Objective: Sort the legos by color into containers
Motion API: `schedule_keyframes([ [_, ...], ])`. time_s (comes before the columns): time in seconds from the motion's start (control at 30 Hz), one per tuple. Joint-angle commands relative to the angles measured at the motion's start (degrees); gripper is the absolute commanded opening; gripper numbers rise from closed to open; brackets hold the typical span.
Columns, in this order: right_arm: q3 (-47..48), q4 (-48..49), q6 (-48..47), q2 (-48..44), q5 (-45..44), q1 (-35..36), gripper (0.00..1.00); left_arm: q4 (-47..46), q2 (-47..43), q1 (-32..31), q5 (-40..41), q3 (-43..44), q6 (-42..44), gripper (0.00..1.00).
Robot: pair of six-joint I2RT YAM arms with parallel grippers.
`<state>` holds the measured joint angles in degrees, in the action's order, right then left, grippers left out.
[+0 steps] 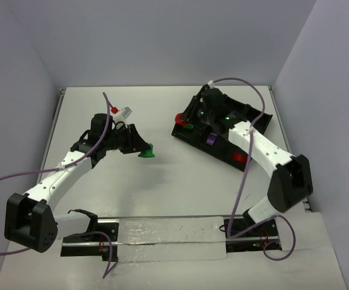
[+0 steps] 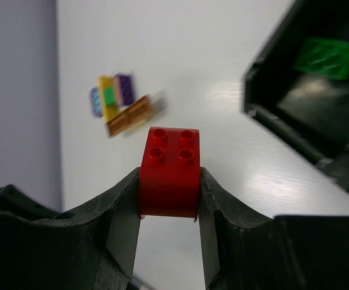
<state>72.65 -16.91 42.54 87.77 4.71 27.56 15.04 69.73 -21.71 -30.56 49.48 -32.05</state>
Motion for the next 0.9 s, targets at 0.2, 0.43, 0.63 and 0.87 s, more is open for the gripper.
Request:
schedule_keyframes([
  [0.2, -20.2, -8.0, -10.1, -22.7, -31.1, -12.0, 0.0, 0.6, 0.7, 0.0, 6.7, 4.0, 0.0, 0.0],
  [0.43, -24.9, -4.1, -13.0, -21.9, -29.5, -19.9, 0.0, 3.2, 3.7, 0.1, 10.2, 8.0, -1.1, 0.0],
  [0.63, -24.0, -0.6, -13.9, -15.9, -28.9, -20.4, 0.17, 7.3, 6.8, 0.8, 12.5, 12.5, -2.3, 0.0],
  [0.87, -19.5, 0.0, -14.6, -11.0, -27.8, -20.4, 0.67, 10.9, 7.7, 1.1, 15.7, 15.4, -4.2, 0.0],
])
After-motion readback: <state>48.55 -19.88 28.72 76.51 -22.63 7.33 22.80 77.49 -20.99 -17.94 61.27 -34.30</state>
